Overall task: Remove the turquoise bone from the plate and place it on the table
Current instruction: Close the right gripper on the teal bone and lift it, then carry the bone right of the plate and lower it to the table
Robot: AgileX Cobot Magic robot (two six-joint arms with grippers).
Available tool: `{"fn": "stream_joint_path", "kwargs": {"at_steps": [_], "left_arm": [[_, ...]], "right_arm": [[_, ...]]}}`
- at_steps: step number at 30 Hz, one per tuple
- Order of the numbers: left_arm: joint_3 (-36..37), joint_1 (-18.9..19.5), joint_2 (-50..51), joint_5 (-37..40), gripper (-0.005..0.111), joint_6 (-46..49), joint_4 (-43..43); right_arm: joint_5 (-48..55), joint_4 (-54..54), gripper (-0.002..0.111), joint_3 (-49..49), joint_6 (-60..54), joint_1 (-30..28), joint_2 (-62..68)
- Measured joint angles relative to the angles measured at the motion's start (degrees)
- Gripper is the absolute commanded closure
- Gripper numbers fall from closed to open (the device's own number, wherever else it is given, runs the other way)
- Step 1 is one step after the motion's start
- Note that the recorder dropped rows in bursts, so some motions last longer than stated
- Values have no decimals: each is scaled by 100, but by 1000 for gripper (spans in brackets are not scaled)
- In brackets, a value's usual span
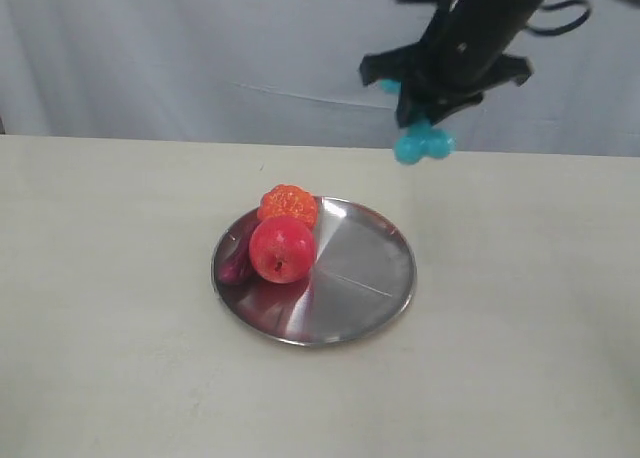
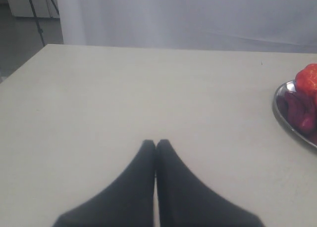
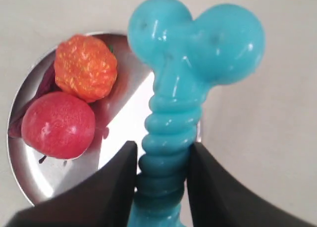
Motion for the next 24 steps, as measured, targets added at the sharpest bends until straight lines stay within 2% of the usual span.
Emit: {"fn": "stream_joint_path", "kwargs": {"at_steps": [8, 13, 19, 24], "left_arm": [[0, 0, 0, 0, 107, 0, 0], [0, 0, 0, 0, 107, 0, 0], [0, 0, 0, 0, 107, 0, 0], [0, 0, 0, 0, 107, 0, 0]], "right_arm": [[715, -38, 109, -29, -310, -1127, -906], [694, 136, 109, 709, -634, -1672, -917], [-486, 507, 109, 2143, -957, -1788, -779], [-1040, 900, 109, 2620, -1194, -1709, -240]]}}
